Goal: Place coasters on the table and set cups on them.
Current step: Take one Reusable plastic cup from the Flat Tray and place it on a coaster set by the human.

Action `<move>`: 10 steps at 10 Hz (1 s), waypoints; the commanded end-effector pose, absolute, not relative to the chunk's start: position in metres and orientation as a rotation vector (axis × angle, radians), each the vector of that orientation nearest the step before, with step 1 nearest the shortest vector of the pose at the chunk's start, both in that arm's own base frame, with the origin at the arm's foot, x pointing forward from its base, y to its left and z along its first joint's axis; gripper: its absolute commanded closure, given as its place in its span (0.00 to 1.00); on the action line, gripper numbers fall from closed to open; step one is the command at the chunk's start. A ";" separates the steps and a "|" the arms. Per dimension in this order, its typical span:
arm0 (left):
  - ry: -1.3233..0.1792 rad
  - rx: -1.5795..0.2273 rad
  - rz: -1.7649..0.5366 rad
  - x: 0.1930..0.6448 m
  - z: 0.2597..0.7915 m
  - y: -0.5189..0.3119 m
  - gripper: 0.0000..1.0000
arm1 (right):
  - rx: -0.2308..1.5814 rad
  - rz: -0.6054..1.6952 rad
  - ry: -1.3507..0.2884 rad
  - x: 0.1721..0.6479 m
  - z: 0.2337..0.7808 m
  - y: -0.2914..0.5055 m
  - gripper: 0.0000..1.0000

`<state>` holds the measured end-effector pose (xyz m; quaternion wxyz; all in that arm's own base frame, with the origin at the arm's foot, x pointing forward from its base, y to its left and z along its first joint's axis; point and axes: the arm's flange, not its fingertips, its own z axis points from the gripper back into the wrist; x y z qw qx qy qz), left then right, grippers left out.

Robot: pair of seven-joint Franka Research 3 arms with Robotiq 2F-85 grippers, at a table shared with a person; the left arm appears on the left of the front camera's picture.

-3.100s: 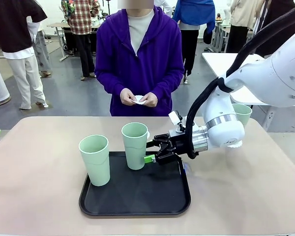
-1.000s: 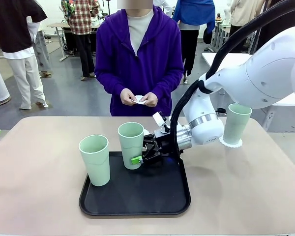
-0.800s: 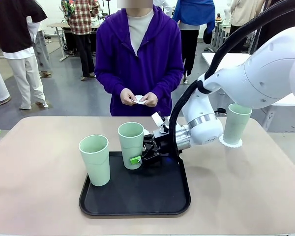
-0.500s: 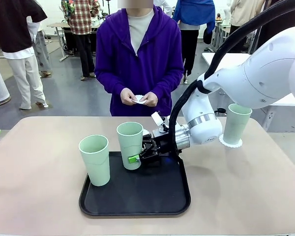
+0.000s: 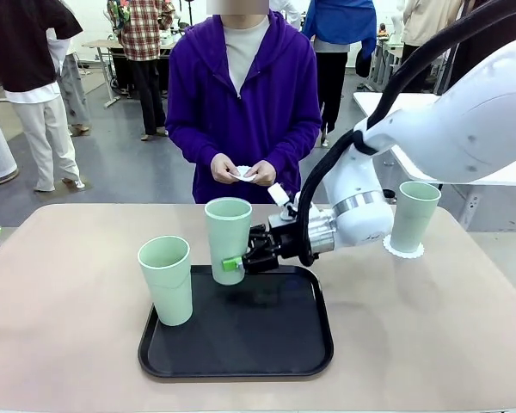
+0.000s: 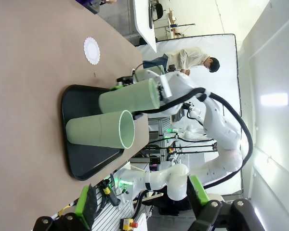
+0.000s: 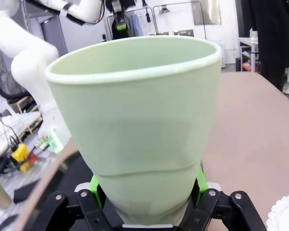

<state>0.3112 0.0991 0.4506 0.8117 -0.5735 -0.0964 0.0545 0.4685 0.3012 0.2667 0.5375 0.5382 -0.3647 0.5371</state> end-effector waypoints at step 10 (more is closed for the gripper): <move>-0.219 -1.240 0.105 0.311 0.451 0.101 0.00 | 1.166 1.177 -0.935 0.440 0.417 0.271 0.18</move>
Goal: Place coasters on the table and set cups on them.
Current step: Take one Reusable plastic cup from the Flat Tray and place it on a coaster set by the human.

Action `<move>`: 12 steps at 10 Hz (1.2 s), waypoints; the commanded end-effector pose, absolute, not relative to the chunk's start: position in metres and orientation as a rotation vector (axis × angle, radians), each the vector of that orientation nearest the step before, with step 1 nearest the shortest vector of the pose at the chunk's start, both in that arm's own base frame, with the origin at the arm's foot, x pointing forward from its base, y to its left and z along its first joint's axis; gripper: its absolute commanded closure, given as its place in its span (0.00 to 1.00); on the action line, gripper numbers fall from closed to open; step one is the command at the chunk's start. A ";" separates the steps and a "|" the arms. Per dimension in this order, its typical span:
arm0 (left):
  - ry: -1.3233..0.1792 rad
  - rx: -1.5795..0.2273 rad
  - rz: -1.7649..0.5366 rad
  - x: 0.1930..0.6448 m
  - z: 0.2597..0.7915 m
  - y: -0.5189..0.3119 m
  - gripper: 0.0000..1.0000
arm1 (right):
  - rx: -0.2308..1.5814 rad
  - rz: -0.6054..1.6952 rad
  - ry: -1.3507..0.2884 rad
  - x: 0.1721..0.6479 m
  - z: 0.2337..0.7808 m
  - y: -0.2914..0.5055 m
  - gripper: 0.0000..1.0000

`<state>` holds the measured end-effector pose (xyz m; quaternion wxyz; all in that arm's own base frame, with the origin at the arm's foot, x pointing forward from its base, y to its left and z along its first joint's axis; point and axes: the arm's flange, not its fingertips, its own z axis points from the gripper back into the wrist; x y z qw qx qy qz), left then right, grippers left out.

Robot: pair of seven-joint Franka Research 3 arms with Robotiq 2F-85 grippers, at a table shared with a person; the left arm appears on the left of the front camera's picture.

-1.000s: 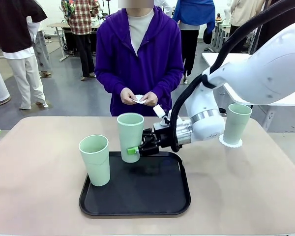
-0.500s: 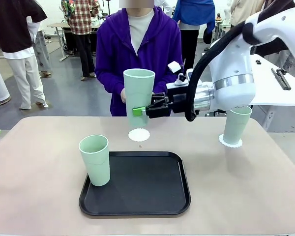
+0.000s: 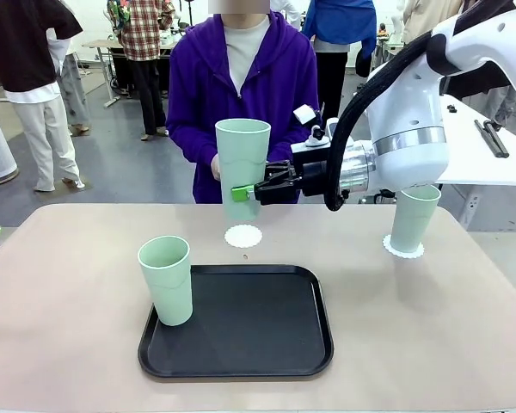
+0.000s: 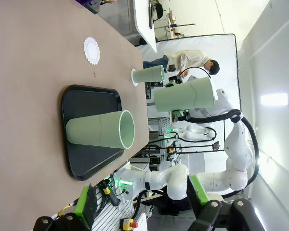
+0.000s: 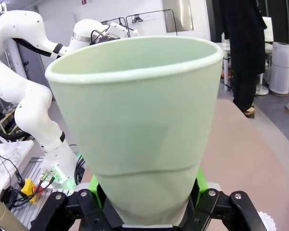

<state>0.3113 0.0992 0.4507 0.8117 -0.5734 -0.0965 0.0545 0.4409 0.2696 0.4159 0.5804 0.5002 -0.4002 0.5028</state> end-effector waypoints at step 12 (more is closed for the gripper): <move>-0.219 -1.240 0.105 0.311 0.451 0.101 0.00 | 1.103 1.128 -1.005 0.621 0.392 0.271 0.18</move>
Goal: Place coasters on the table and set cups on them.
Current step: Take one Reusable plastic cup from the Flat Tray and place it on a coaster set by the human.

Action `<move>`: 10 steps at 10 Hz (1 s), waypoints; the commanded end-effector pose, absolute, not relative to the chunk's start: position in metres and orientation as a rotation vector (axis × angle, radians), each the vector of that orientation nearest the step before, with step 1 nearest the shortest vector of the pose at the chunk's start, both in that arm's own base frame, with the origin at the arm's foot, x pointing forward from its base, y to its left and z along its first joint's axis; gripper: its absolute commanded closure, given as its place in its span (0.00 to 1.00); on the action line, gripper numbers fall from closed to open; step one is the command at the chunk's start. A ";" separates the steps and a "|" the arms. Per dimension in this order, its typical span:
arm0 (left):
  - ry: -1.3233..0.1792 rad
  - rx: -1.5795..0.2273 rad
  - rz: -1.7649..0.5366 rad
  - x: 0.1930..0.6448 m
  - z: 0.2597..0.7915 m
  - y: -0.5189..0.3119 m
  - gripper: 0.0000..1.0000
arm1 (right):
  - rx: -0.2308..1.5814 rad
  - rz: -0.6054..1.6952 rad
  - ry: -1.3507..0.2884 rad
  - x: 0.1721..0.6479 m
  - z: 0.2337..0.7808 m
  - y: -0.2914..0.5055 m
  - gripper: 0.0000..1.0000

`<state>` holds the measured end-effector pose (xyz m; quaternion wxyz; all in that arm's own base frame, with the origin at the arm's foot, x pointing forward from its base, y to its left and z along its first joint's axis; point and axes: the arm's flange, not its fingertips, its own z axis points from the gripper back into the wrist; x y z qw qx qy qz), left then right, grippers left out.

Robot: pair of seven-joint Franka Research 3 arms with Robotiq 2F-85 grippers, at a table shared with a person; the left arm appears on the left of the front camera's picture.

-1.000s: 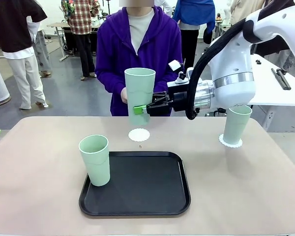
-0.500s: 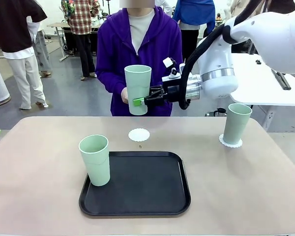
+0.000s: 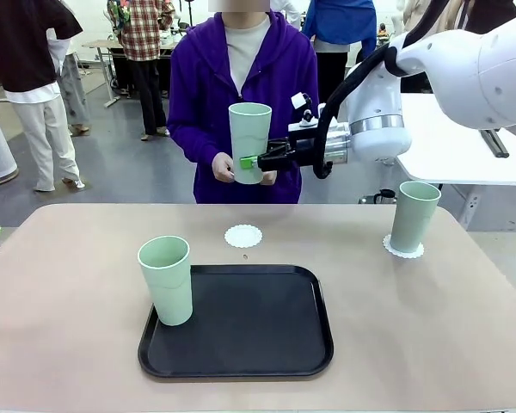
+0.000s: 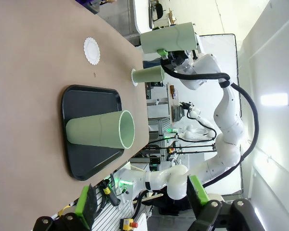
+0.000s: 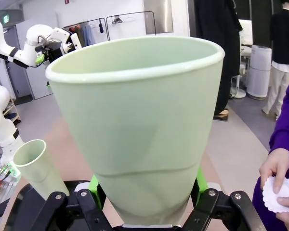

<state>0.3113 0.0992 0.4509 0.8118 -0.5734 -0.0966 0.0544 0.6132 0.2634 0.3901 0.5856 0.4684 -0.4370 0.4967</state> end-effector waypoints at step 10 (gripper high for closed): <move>-0.219 -1.240 0.105 0.311 0.451 0.101 0.00 | 1.151 1.326 -1.013 0.619 0.352 0.263 0.18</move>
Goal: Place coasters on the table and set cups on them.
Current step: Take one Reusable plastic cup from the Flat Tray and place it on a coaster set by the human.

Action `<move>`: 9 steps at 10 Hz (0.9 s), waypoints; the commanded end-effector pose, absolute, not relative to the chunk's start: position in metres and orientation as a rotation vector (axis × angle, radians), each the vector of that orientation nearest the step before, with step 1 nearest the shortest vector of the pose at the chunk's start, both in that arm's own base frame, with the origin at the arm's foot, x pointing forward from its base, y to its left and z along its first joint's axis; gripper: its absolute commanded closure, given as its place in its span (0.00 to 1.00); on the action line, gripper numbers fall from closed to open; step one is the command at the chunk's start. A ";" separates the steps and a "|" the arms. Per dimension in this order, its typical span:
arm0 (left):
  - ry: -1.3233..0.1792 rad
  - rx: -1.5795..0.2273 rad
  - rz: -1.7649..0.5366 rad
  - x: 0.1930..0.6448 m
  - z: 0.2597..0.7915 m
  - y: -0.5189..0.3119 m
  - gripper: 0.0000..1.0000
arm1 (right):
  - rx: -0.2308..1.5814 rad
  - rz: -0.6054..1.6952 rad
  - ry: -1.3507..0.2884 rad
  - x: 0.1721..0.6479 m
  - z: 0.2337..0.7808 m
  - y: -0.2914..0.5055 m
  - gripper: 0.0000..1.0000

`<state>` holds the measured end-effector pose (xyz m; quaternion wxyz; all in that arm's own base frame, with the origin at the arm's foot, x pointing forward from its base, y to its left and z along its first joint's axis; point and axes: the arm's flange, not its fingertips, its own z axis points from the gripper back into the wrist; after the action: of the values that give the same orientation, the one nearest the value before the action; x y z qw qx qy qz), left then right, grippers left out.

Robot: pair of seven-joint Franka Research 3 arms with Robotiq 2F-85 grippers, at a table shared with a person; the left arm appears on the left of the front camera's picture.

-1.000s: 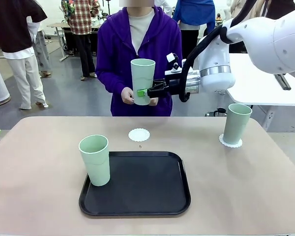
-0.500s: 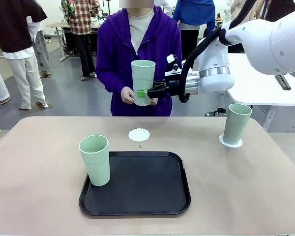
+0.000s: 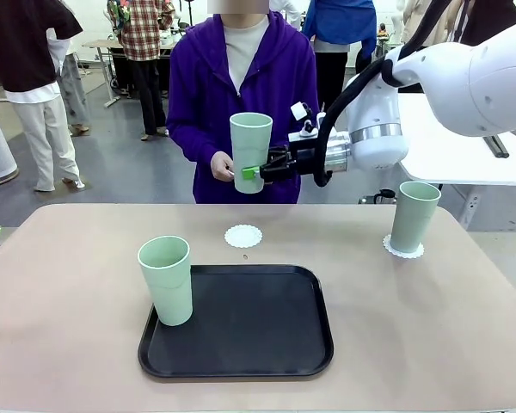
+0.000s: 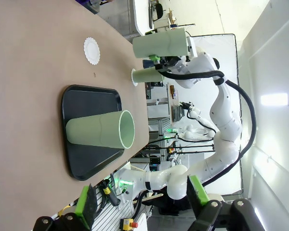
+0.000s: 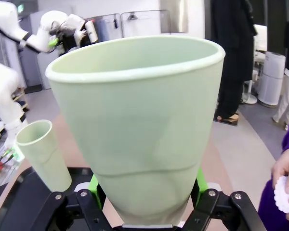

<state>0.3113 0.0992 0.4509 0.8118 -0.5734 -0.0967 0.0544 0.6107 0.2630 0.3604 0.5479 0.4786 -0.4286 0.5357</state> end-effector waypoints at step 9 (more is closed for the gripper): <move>-0.219 -1.240 0.105 0.311 0.451 0.101 0.00 | 1.217 1.431 -0.956 0.636 0.288 0.288 0.18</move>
<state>0.3113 0.0992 0.4509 0.8117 -0.5734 -0.0967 0.0544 0.6270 0.2878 0.2888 0.4989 0.5028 -0.3993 0.5821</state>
